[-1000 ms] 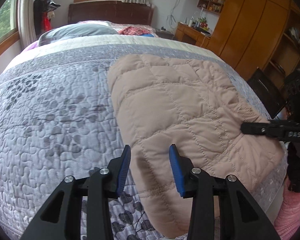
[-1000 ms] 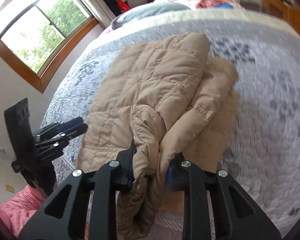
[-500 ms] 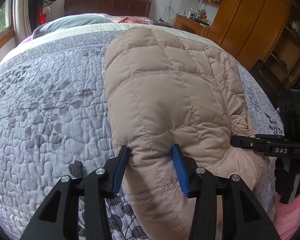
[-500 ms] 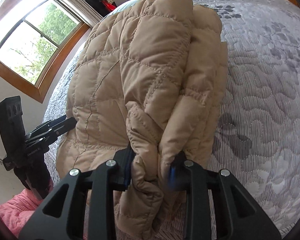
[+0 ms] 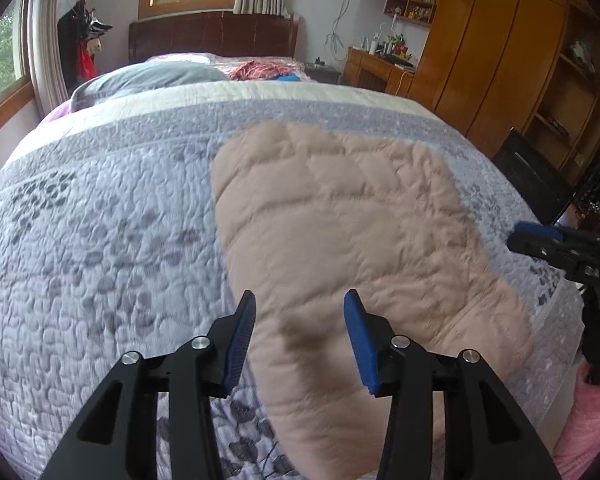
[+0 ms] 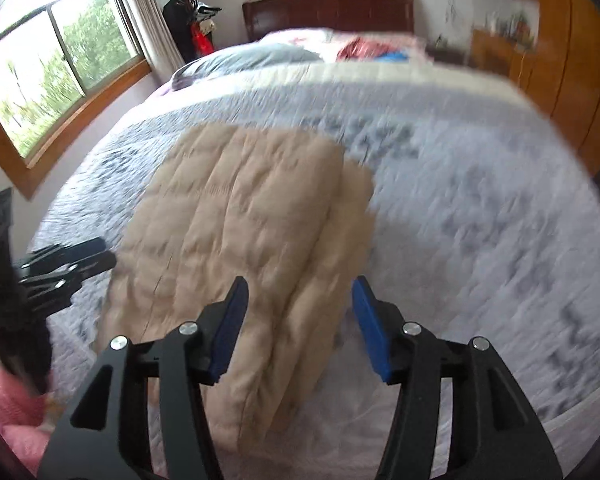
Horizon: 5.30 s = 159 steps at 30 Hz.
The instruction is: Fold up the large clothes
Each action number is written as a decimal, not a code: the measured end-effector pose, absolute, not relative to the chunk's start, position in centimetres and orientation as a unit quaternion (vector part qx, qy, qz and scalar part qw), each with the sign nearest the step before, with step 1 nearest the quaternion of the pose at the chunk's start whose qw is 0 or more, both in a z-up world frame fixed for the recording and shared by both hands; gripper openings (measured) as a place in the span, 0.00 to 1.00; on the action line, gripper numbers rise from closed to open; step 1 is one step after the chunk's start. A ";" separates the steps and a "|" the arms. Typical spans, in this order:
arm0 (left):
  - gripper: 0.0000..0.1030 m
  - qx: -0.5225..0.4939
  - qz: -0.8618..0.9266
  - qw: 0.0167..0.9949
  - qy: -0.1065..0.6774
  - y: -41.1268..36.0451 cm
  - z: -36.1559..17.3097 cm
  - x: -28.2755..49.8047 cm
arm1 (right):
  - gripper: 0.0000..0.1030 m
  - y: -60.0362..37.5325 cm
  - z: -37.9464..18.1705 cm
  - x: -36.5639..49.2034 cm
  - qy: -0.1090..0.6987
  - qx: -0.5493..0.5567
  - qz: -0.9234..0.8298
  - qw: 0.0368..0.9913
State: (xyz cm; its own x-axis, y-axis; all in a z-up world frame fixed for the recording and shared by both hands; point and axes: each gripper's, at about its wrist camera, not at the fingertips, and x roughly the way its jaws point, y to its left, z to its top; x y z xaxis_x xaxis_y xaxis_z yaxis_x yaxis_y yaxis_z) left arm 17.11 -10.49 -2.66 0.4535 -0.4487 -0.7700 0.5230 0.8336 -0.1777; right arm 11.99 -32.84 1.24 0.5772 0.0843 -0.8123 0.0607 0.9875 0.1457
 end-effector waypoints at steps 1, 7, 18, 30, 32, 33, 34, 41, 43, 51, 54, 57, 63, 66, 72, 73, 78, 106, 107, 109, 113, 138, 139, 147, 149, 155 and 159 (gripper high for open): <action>0.44 0.039 -0.284 0.852 0.438 -10.8 -2.4 17.4 | 0.52 -32.7 1.6 12.6 0.458 0.075 0.012 0.886; 0.44 0.014 -0.275 0.856 0.437 -13.1 -1.2 21.0 | 0.49 -30.5 2.5 19.1 0.461 0.045 0.026 0.886; 0.45 0.037 -0.280 0.843 0.458 -15.5 -4.5 23.9 | 0.42 -36.4 -3.1 23.8 0.528 0.171 0.023 0.831; 0.44 0.026 -0.300 0.824 0.480 -15.7 -5.9 24.6 | 0.15 -37.6 -4.9 22.8 0.526 0.176 0.022 0.832; 0.44 0.026 -0.300 0.819 0.489 -16.0 -7.2 25.0 | 0.15 -37.2 -6.5 23.0 0.535 0.164 0.015 0.829; 0.44 0.025 -0.301 0.816 0.492 -16.1 -7.5 25.2 | 0.16 -36.9 -7.2 23.1 0.537 0.160 0.011 0.828; 0.44 0.015 -0.305 0.811 0.500 -15.9 -7.7 25.6 | 0.16 -36.9 -7.5 23.2 0.539 0.161 0.007 0.827; 0.37 -0.008 -0.300 0.812 0.501 -13.1 -4.8 24.9 | 0.27 -36.8 -3.4 20.9 0.510 0.152 -0.020 0.846; 0.37 -0.007 -0.290 0.824 0.487 -12.0 -3.7 23.7 | 0.27 -35.9 -1.5 19.7 0.493 0.131 -0.020 0.860; 0.37 -0.014 -0.306 0.832 0.463 -11.2 -1.5 18.4 | 0.27 -29.5 1.2 15.9 0.498 0.066 0.048 0.864; 0.34 0.001 -0.311 0.833 0.458 -11.7 -1.6 17.1 | 0.27 -28.4 0.2 14.9 0.509 0.056 0.052 0.857; 0.26 0.016 -0.309 0.829 0.466 -12.4 -2.7 16.9 | 0.27 -27.9 -1.2 14.1 0.517 0.049 0.042 0.853; 0.22 0.032 -0.299 0.818 0.491 -13.0 -6.0 17.8 | 0.25 -28.5 -4.7 13.9 0.531 0.063 0.038 0.844; 0.20 0.040 -0.298 0.818 0.491 -13.0 -6.9 17.9 | 0.24 -29.0 -6.1 14.0 0.532 0.080 0.042 0.842; 0.15 0.036 -0.303 0.812 0.498 -12.8 -8.4 18.5 | 0.24 -29.1 -7.6 13.9 0.524 0.092 0.040 0.846; 0.15 0.036 -0.303 0.812 0.498 -12.8 -8.5 18.5 | 0.24 -29.2 -7.6 13.9 0.524 0.094 0.040 0.846; 0.15 0.043 -0.302 0.817 0.489 -12.9 -8.8 18.2 | 0.24 -28.9 -7.9 13.9 0.521 0.088 0.031 0.848; 0.15 0.028 -0.311 0.817 0.485 -12.3 -8.3 18.0 | 0.26 -27.8 -7.3 13.5 0.510 0.076 0.012 0.857; 0.15 0.027 -0.314 0.817 0.483 -12.2 -8.1 18.0 | 0.27 -27.6 -6.9 13.4 0.508 0.071 0.013 0.858; 0.20 0.017 -0.326 0.815 0.478 -11.7 -7.3 17.9 | 0.35 -27.4 -6.3 13.2 0.505 0.070 0.019 0.860; 0.42 0.026 -0.322 0.827 0.460 -11.0 -5.7 17.4 | 0.47 -27.5 -4.7 12.6 0.495 0.078 0.039 0.865; 0.77 0.036 -0.307 0.834 0.457 -6.6 -5.5 17.5 | 0.87 -35.7 -5.1 8.8 0.474 0.233 0.083 0.845; 0.77 0.029 -0.315 0.825 0.468 -6.7 -6.0 17.8 | 0.88 -35.7 -5.4 8.8 0.475 0.239 0.086 0.842; 0.81 -0.033 -0.352 0.785 0.508 -6.7 -8.3 19.4 | 0.88 -35.8 -8.3 9.1 0.486 0.294 0.123 0.814; 0.82 -0.055 -0.365 0.770 0.520 -6.7 -8.9 19.9 | 0.88 -35.9 -9.0 9.3 0.489 0.305 0.129 0.807; 0.86 -0.097 -0.397 0.732 0.545 -7.7 -10.8 21.2 | 0.91 -36.3 -11.0 10.2 0.491 0.342 0.152 0.787; 0.92 -0.102 -0.406 0.723 0.549 -9.1 -11.7 22.1 | 0.93 -36.1 -11.8 11.1 0.495 0.343 0.160 0.782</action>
